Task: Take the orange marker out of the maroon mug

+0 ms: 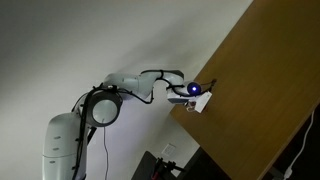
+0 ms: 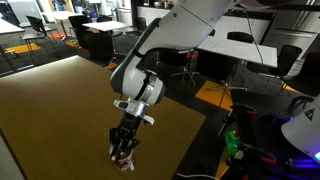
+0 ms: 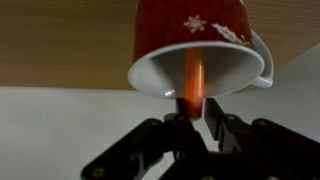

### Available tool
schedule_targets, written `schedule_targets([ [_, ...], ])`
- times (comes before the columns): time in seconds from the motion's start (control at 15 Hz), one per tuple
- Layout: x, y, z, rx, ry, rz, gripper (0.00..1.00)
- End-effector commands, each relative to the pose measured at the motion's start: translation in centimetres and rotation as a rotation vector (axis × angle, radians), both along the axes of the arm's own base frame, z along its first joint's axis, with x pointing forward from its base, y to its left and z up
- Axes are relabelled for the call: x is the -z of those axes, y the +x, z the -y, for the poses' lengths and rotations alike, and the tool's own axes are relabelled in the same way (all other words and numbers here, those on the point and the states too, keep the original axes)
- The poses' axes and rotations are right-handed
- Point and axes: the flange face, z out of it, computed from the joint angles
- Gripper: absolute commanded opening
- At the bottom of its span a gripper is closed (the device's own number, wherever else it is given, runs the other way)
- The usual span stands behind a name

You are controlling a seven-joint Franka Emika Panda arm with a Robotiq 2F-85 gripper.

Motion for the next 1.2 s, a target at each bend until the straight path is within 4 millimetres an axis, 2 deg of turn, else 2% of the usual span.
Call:
schedule_targets([
  [0.0, 0.0, 0.7, -0.5, 0.023, -0.010, 0.007, 0.00],
  [0.13, 0.0, 0.8, -0.4, 0.024, -0.009, 0.010, 0.05],
  [0.47, -0.3, 0.7, -0.4, 0.022, -0.004, 0.018, 0.05],
  [1.13, -3.4, 0.1, 0.2, 0.070, 0.027, 0.073, 0.05],
])
